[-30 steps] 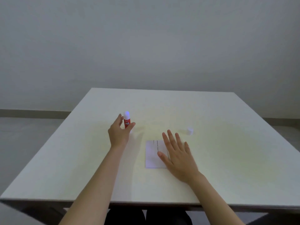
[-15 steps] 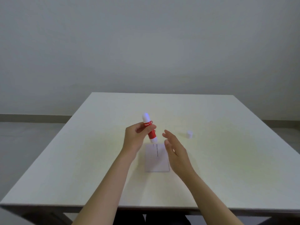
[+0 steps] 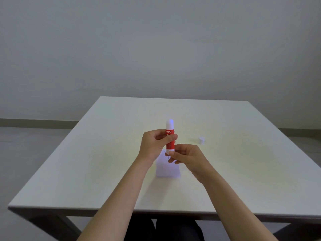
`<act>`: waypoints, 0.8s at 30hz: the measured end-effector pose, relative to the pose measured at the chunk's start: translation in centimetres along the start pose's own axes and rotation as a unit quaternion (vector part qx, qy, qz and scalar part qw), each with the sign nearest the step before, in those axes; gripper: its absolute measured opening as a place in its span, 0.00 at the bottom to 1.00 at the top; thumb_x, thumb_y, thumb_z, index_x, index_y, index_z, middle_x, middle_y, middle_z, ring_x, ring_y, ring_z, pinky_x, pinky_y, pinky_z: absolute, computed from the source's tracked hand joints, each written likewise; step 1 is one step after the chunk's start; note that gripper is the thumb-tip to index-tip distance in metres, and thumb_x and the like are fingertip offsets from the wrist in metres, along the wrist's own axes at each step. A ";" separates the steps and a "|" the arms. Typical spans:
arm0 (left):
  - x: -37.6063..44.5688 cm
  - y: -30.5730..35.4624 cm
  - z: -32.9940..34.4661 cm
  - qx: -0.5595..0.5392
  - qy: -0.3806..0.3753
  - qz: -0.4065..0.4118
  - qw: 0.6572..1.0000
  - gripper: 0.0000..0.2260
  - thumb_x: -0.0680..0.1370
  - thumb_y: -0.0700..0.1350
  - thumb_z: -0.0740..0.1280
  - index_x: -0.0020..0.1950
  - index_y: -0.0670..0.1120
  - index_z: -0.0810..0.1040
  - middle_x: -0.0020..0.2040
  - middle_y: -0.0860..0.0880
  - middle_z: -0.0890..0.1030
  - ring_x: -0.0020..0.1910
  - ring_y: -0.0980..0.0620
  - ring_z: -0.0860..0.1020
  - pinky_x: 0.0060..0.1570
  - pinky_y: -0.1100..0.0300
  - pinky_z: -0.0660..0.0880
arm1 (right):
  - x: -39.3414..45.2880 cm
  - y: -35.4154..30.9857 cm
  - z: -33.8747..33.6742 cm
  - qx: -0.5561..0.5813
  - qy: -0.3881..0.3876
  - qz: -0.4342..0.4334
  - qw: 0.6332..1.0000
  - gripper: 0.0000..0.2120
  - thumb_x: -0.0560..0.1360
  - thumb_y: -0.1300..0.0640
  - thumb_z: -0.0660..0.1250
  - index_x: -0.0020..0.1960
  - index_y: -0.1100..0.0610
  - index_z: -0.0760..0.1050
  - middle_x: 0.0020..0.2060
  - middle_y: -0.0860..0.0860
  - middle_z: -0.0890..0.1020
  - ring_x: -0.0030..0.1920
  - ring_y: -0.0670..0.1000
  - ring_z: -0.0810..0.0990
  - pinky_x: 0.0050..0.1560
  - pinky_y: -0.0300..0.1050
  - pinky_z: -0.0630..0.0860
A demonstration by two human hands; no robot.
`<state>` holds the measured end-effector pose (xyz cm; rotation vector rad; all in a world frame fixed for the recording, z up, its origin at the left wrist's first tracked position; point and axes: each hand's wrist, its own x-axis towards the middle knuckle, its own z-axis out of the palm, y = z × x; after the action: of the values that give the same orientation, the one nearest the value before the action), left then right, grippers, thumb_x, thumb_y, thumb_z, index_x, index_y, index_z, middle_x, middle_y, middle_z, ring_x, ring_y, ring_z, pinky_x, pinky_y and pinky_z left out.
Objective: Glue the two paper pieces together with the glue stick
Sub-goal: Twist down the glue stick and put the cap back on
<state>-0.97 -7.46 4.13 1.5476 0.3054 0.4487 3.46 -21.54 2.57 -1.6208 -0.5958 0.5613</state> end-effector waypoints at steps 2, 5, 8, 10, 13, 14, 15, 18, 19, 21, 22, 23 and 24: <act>-0.1 -0.1 0.3 0.008 0.019 0.002 1.000 0.03 0.67 0.44 0.77 0.38 0.48 0.85 0.35 0.47 0.85 0.36 0.51 0.83 0.47 0.56 0.79 | 0.0 -0.1 0.5 -0.003 0.042 0.012 0.999 0.06 0.72 0.60 0.72 0.47 0.60 0.82 0.37 0.54 0.85 0.36 0.47 0.83 0.39 0.39 0.75; -0.4 -0.2 0.9 0.012 0.038 0.005 0.999 0.05 0.65 0.46 0.78 0.37 0.50 0.83 0.32 0.52 0.84 0.34 0.56 0.81 0.39 0.66 0.77 | 0.1 0.2 1.7 -0.012 0.122 0.027 0.992 0.07 0.69 0.60 0.74 0.44 0.61 0.78 0.34 0.54 0.84 0.35 0.50 0.83 0.38 0.42 0.74; -0.6 -0.2 1.3 0.010 0.052 0.010 0.999 0.06 0.65 0.48 0.78 0.37 0.50 0.83 0.31 0.54 0.84 0.33 0.57 0.81 0.33 0.71 0.74 | 0.3 0.4 2.6 -0.026 0.189 0.029 0.981 0.12 0.69 0.60 0.74 0.43 0.60 0.71 0.37 0.55 0.83 0.36 0.54 0.83 0.39 0.45 0.73; -0.6 0.1 1.1 0.016 0.052 0.019 0.998 0.06 0.65 0.47 0.77 0.37 0.49 0.83 0.31 0.54 0.84 0.32 0.57 0.81 0.34 0.70 0.74 | 0.1 0.3 2.3 0.001 0.141 0.022 0.990 0.13 0.71 0.58 0.73 0.50 0.60 0.71 0.43 0.55 0.82 0.36 0.51 0.83 0.37 0.41 0.74; -0.6 0.7 0.3 0.013 0.035 0.030 0.999 0.06 0.66 0.46 0.77 0.38 0.48 0.83 0.31 0.53 0.84 0.33 0.55 0.82 0.35 0.68 0.77 | 0.1 0.0 0.4 0.109 -0.057 0.015 0.992 0.17 0.78 0.54 0.65 0.65 0.55 0.71 0.49 0.54 0.81 0.42 0.55 0.83 0.41 0.43 0.76; -0.6 0.8 0.1 0.010 0.031 0.031 0.999 0.05 0.66 0.45 0.77 0.38 0.48 0.83 0.32 0.52 0.84 0.33 0.55 0.82 0.36 0.67 0.77 | 0.1 -0.1 -0.3 0.125 -0.105 0.009 0.986 0.16 0.79 0.55 0.62 0.66 0.55 0.72 0.49 0.54 0.82 0.43 0.56 0.83 0.42 0.43 0.77; -0.7 0.9 0.0 0.007 0.030 0.032 0.999 0.05 0.66 0.44 0.78 0.38 0.48 0.83 0.32 0.52 0.84 0.33 0.54 0.82 0.36 0.66 0.77 | 0.2 -0.2 -0.7 0.123 -0.132 0.003 0.984 0.14 0.79 0.56 0.61 0.64 0.57 0.74 0.49 0.54 0.82 0.43 0.56 0.82 0.43 0.43 0.77; -0.8 1.1 0.0 -0.006 0.032 0.033 0.999 0.05 0.66 0.44 0.77 0.38 0.46 0.83 0.32 0.50 0.84 0.30 0.53 0.80 0.34 0.63 0.77 | 0.5 -0.5 -1.0 0.094 -0.114 -0.004 0.989 0.11 0.76 0.57 0.64 0.54 0.60 0.80 0.47 0.54 0.83 0.39 0.53 0.80 0.45 0.42 0.77; -0.8 1.1 0.0 -0.009 0.038 0.033 0.999 0.06 0.66 0.44 0.77 0.38 0.46 0.83 0.33 0.49 0.84 0.31 0.52 0.81 0.36 0.63 0.77 | 0.6 -0.4 -0.9 0.079 -0.091 -0.010 0.993 0.09 0.75 0.58 0.66 0.52 0.61 0.81 0.45 0.54 0.84 0.38 0.52 0.81 0.46 0.43 0.78; -0.7 0.9 0.1 -0.004 0.053 0.033 0.998 0.06 0.65 0.45 0.78 0.38 0.47 0.83 0.35 0.48 0.85 0.34 0.52 0.82 0.40 0.63 0.77 | 0.8 -0.4 -0.5 0.043 -0.030 -0.023 0.998 0.05 0.73 0.60 0.70 0.47 0.62 0.81 0.40 0.53 0.85 0.36 0.51 0.82 0.46 0.44 0.79; -0.7 0.7 0.2 0.006 0.058 0.034 0.998 0.07 0.65 0.45 0.78 0.38 0.47 0.83 0.36 0.48 0.85 0.35 0.52 0.83 0.41 0.63 0.77 | 0.9 -0.4 -0.1 0.032 0.010 -0.023 0.999 0.05 0.72 0.62 0.72 0.46 0.62 0.79 0.37 0.53 0.84 0.35 0.51 0.82 0.46 0.46 0.79; -0.7 0.5 0.4 0.017 0.061 0.034 0.997 0.08 0.64 0.46 0.78 0.38 0.47 0.83 0.36 0.49 0.86 0.36 0.53 0.83 0.41 0.63 0.77 | 0.9 -0.2 0.5 0.022 0.055 -0.019 0.998 0.07 0.70 0.63 0.73 0.45 0.63 0.76 0.36 0.53 0.82 0.34 0.52 0.82 0.45 0.48 0.79; -0.7 0.4 0.5 0.025 0.063 0.034 0.997 0.08 0.64 0.46 0.78 0.39 0.46 0.82 0.36 0.50 0.86 0.37 0.53 0.83 0.41 0.63 0.77 | 1.0 -0.1 1.1 0.007 0.096 -0.015 0.995 0.10 0.69 0.63 0.74 0.44 0.63 0.74 0.34 0.53 0.81 0.33 0.53 0.82 0.45 0.51 0.80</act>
<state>-1.41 -8.28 4.45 1.5845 0.3650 0.5968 3.50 -20.09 2.51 -1.6275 -0.4704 0.3819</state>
